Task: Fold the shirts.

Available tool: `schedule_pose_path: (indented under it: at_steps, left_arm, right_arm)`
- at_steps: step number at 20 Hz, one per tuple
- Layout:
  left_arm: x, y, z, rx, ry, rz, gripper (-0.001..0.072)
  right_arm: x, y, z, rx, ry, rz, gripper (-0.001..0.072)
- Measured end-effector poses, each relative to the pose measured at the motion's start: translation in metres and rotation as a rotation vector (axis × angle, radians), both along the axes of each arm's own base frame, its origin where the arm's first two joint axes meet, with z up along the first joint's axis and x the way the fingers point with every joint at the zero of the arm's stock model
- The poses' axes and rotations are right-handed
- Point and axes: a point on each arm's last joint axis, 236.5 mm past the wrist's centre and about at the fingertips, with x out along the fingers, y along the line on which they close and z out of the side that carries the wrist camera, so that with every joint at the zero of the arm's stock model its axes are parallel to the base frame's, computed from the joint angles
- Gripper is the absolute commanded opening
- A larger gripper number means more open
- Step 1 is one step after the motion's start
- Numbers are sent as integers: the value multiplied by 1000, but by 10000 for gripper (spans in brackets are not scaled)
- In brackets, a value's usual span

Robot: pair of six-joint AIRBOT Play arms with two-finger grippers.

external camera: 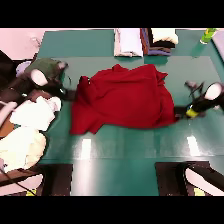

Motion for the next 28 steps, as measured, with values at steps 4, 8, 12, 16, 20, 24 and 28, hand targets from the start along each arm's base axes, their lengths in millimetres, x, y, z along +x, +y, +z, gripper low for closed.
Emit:
schedule_pose_path:
  at_steps: [4, 8, 12, 16, 20, 24, 28]
  left_arm:
    - [3, 19, 214, -3, -512, 19, 22]
    - [-85, 44, 400, -62, -956, 66, 21]
    - [-173, 64, 497, -117, -1236, 97, 21]
    - [-198, 76, 523, -108, -1318, 121, 21]
    - [-130, 66, 470, -40, -1097, 111, 23]
    - [-26, 47, 331, 55, -662, 78, 23]
    - [46, 33, 166, 123, -291, 58, 23]
  right_arm:
    - [45, 1, 165, -29, -433, 20, 21]
    - [17, -2, 345, -69, -885, 7, 20]
    - [-45, -16, 455, -140, -1175, -56, 20]
    - [-67, -28, 481, -198, -1215, -102, 20]
    - [-30, -34, 435, -173, -1046, -89, 20]
    - [35, -31, 338, -109, -755, -31, 20]
    - [93, -31, 217, -105, -447, 13, 20]
